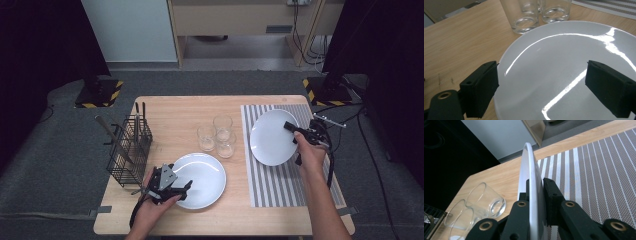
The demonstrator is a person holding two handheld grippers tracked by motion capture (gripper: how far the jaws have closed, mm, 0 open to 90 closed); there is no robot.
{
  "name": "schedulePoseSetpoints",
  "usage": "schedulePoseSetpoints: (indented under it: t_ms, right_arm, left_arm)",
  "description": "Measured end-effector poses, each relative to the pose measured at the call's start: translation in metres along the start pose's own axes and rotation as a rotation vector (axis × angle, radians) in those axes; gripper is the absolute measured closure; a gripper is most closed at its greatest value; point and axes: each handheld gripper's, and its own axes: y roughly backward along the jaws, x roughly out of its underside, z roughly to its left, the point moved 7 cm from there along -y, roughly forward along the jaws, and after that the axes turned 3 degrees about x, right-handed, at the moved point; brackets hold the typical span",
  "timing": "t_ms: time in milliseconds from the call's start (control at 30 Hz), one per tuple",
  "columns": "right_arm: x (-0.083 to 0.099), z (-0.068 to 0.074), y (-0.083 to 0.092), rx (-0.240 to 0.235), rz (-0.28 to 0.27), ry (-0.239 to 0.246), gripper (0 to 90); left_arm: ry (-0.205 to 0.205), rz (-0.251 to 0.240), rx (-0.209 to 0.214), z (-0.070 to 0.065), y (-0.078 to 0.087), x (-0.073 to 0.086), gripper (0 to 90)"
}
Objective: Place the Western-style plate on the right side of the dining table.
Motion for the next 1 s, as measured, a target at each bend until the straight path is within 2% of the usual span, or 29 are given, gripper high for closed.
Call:
schedulePoseSetpoints:
  t_ms: [367,767,867,1000]
  right_arm:
    - [0.007,-0.003,-0.004,0.008,0.007,0.002,83.3]
    - [0.009,-0.014,0.001,0.008,0.02,-0.029,83.1]
    - [0.011,-0.016,0.003,0.011,0.03,-0.022,82.8]
    - [0.012,-0.017,0.006,0.0,0.041,0.013,82.4]
  left_arm:
    - [-0.001,-0.002,-0.002,0.001,0.001,0.0,10.8]
    - [0.005,-0.008,-0.006,0.003,0.003,-0.001,10.8]
    - [0.007,-0.004,-0.007,0.004,0.003,-0.001,10.8]
    - [0.006,0.002,-0.006,0.002,0.0,0.001,10.8]
